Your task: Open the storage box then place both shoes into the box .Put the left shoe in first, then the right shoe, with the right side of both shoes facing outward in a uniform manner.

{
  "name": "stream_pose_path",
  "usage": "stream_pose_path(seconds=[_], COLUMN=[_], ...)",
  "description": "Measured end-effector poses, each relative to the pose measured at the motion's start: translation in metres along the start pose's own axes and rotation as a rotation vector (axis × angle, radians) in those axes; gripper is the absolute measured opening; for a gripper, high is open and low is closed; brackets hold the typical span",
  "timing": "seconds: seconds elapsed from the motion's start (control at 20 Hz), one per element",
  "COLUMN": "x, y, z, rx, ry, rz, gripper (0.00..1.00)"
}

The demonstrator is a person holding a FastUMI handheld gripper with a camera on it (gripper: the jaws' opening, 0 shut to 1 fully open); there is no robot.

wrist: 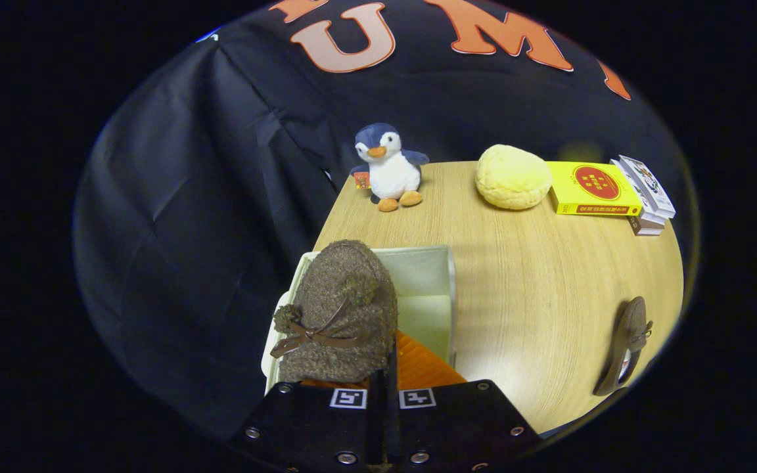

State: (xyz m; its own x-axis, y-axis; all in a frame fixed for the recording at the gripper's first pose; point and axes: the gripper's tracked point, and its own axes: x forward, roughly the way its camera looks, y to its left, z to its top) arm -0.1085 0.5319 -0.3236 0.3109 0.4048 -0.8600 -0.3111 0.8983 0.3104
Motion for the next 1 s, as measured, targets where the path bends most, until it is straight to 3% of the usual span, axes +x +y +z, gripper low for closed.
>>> stream_pose_path(seconds=[0.25, 0.5, 0.65, 0.85, 1.0], x=[0.056, 0.084, 0.093, 0.090, 0.073], y=[0.013, 0.018, 0.026, 0.046, 0.060], z=[-0.010, -0.036, -0.046, -0.068, -0.071], rx=[-0.024, -0.004, 0.021, 0.056, 0.063], ry=[0.068, 0.159, 0.214, 0.317, 0.329], rz=[-0.059, -0.127, -0.125, -0.042, 0.058], gripper=[0.04, 0.05, 0.06, 0.21, 0.22])
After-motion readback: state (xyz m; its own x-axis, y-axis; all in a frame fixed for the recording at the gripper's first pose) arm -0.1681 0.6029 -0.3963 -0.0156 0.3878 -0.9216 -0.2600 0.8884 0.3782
